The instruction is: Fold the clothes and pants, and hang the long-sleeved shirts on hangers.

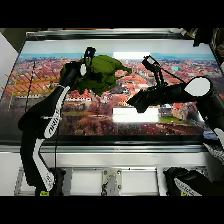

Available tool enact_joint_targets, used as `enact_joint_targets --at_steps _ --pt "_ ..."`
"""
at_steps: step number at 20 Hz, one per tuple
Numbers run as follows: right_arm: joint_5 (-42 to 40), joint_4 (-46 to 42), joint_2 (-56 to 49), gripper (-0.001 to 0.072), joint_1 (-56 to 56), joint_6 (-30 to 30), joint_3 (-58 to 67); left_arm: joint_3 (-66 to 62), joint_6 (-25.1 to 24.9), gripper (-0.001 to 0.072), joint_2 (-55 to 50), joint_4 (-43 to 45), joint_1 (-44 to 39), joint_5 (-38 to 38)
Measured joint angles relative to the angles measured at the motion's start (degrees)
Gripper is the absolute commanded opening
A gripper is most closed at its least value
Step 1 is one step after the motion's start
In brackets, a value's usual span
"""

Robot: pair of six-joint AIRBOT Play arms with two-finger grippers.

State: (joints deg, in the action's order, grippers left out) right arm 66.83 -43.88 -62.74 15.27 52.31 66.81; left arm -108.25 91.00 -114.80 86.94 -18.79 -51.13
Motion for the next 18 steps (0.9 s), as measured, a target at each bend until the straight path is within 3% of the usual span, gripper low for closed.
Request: enact_joint_targets --at_steps 1,2,6,12,15,18 --pt "0.0 -0.04 0.0 0.0012 0.0 0.0 0.0 -1.7 0.59 0.0043 -1.49 0.0 0.07 -1.22" --pt "0.0 -0.02 0.0 0.0012 0.0 0.0 0.0 -3.21 1.14 0.0014 -2.54 0.0 0.2 -2.56" --pt "0.0 0.0 0.0 0.0012 0.0 0.02 0.0 -7.19 2.99 0.0014 -2.6 -0.02 1.4 -7.69" --pt "-0.2 3.61 -0.15 0.0007 -0.02 0.11 0.04 0.22 3.67 0.0014 12.98 0.17 0.59 -9.94" --pt "-2.25 3.76 0.44 0.0007 -2.25 -0.24 1.33 8.52 3.89 0.0014 23.08 0.0 -3.67 -10.34" --pt "-6.54 -0.26 2.56 0.0007 -8.37 3.56 2.73 16.7 3.96 0.0014 30.86 -1.73 -11.52 -9.66"
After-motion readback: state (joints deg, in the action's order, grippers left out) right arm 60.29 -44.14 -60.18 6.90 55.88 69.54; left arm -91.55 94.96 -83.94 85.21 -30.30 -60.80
